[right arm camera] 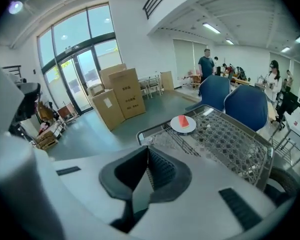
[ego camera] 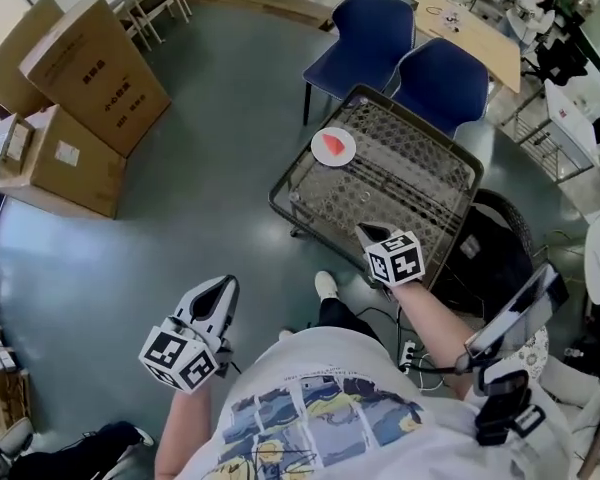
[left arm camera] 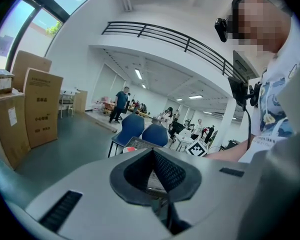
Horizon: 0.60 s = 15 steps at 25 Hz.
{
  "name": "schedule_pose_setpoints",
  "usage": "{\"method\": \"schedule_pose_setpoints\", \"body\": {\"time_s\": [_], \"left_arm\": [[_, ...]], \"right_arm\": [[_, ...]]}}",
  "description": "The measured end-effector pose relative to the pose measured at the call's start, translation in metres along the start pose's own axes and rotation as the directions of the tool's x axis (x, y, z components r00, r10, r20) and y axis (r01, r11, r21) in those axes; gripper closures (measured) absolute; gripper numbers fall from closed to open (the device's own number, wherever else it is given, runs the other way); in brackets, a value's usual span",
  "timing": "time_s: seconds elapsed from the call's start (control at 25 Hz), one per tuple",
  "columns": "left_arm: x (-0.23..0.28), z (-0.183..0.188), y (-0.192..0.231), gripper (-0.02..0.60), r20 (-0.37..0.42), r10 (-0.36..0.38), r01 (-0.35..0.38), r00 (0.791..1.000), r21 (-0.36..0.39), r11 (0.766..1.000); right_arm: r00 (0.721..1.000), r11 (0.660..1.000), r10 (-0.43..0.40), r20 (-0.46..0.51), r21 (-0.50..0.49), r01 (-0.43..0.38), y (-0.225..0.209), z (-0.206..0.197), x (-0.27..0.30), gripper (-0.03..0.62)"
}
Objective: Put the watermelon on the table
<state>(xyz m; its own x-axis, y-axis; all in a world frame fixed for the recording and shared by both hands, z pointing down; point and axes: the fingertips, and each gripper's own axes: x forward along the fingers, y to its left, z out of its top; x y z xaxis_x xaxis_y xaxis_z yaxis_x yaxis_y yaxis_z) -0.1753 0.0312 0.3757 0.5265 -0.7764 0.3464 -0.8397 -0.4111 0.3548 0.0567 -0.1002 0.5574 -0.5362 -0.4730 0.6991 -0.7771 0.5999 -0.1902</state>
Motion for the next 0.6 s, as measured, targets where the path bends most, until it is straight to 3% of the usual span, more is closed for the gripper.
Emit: {"method": "schedule_pose_setpoints", "body": {"time_s": [0.4,0.6], "left_arm": [[-0.048,-0.036,-0.026,0.572,-0.016,-0.068,0.068,0.998,0.037,0.997],[-0.069,-0.055,-0.041,0.572,-0.017,-0.113,0.113,0.993,0.011,0.994]], "right_arm": [[0.994,0.986,0.05,0.094,-0.163,-0.034,0.098,-0.004,-0.071,0.583],[0.988,0.969,0.078,0.136,-0.243,-0.043,0.145,-0.013,-0.102,0.583]]}}
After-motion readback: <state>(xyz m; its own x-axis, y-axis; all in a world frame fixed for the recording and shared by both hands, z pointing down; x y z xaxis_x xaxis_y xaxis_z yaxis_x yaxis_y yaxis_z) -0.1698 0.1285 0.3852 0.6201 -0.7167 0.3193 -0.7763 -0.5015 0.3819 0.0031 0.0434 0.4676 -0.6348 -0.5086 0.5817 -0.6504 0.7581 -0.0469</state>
